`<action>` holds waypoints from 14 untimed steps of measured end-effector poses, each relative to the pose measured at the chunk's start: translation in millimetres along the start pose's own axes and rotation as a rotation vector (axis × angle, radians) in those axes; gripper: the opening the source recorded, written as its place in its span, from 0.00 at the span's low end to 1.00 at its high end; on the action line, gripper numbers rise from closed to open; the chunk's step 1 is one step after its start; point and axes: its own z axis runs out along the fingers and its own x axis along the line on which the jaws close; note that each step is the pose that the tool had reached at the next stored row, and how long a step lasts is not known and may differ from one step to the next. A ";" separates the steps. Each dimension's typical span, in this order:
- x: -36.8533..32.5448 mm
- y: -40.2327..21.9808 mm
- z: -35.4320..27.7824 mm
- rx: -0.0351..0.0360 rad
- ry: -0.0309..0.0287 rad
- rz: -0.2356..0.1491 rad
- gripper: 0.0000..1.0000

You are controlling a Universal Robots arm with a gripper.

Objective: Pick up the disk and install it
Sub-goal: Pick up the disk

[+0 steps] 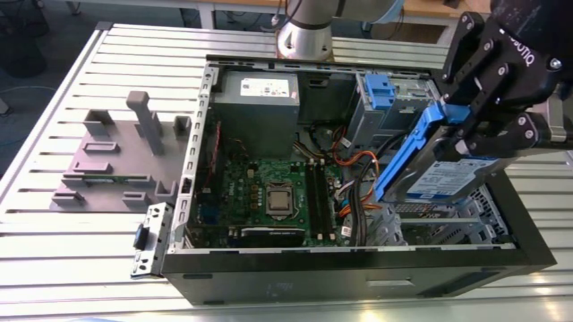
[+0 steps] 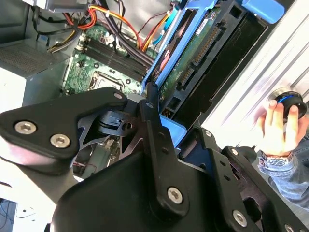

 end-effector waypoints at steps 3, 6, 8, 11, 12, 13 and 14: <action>0.1 -5.0 0.4 -0.0001 0.0000 0.000 0.37; 0.1 -9.8 0.8 0.0000 0.0001 0.000 0.37; 0.0 -13.2 1.2 0.0000 -0.0001 0.000 0.37; -0.1 -17.9 1.5 -0.0001 0.0000 0.000 0.37; 0.0 -19.5 1.7 -0.0001 0.0000 0.000 0.37; 0.1 -20.9 1.8 0.0000 0.0001 0.000 0.37; 0.4 -22.1 1.9 -0.0001 0.0001 0.000 0.37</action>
